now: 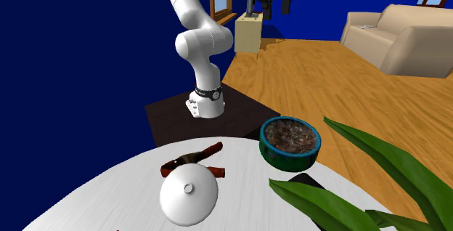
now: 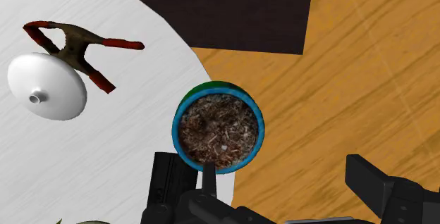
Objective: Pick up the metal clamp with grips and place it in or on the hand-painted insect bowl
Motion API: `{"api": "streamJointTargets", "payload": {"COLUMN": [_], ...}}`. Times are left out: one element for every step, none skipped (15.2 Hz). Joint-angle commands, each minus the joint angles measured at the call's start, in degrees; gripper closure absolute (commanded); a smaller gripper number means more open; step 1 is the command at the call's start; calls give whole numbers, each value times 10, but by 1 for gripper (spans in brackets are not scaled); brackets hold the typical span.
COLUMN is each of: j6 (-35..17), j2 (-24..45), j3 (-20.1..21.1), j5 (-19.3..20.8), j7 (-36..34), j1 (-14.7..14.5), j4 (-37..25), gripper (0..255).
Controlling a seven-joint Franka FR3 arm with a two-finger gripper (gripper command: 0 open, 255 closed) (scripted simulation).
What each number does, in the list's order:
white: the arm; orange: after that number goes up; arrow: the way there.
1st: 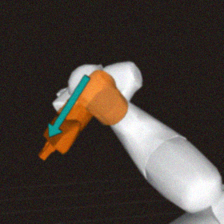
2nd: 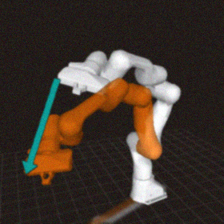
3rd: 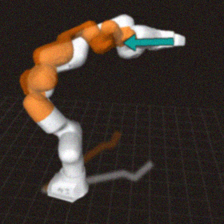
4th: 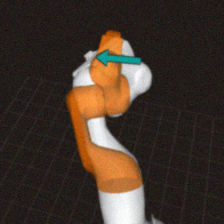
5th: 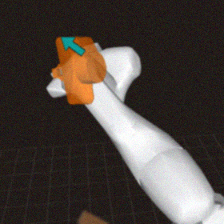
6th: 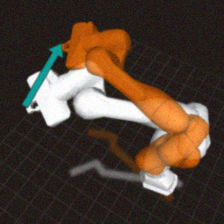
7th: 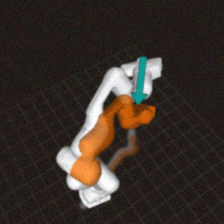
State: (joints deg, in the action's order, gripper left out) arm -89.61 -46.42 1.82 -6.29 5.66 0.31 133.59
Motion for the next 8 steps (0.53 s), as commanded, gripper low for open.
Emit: {"api": "streamJointTargets", "payload": {"j6": [0, -7, -15, -22, -29, -36, -43, -50], "j2": [0, -14, -27, -40, -52, -64, -75, -86], "j3": [0, -8, -16, -25, -35, -44, -55, -65], "j5": [0, 6, 12, 19, 27, 36, 45, 55], "j7": [0, 24, 48, 72, 96, 120, 145, 169], "j1": [0, -5, -10, -15, -19, -23, -27, -30], "j4": [0, 23, 46, 68, 90, 111, 132, 152], "gripper": [0, 0, 0, 0, 0, 0, 0, 0]}}
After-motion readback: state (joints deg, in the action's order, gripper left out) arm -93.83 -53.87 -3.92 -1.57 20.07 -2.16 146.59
